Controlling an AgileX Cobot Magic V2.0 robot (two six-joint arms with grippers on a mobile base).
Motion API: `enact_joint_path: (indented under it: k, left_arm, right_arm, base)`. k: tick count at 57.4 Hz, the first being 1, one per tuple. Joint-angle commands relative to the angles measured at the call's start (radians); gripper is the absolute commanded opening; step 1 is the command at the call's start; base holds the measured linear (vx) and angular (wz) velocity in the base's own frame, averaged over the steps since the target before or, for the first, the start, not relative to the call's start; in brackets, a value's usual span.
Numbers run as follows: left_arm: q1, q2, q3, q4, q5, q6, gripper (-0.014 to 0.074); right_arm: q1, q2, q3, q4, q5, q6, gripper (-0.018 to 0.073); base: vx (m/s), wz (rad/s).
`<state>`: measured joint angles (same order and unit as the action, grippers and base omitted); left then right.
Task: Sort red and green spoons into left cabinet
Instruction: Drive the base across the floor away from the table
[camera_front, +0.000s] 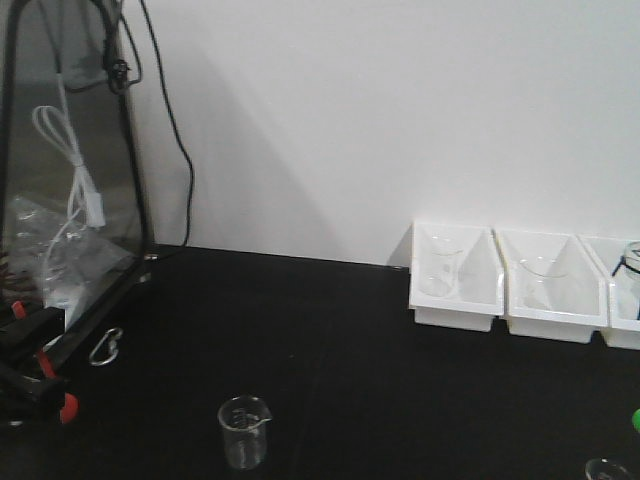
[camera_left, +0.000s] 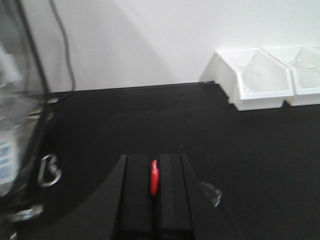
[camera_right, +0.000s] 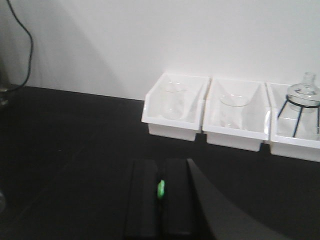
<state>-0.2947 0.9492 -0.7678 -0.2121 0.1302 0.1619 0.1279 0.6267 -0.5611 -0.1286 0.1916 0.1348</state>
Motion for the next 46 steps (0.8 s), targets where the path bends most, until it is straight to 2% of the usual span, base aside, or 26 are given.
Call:
enact_joint_path:
  k: [1,46]
  left_arm:
    - [-0.004,-0.012,-0.037,-0.01,-0.084,-0.008,-0.0003]
    - [-0.004,-0.012,-0.037,-0.01,-0.084,-0.008,-0.0003]
  right_arm:
    - [-0.002,-0.001,-0.037,-0.004,-0.074,-0.002,-0.0003]
    - [-0.002,-0.001,-0.037,-0.004,-0.072,-0.002,-0.0003]
  base:
    - [-0.13,0.5]
    - [-0.14,0.57]
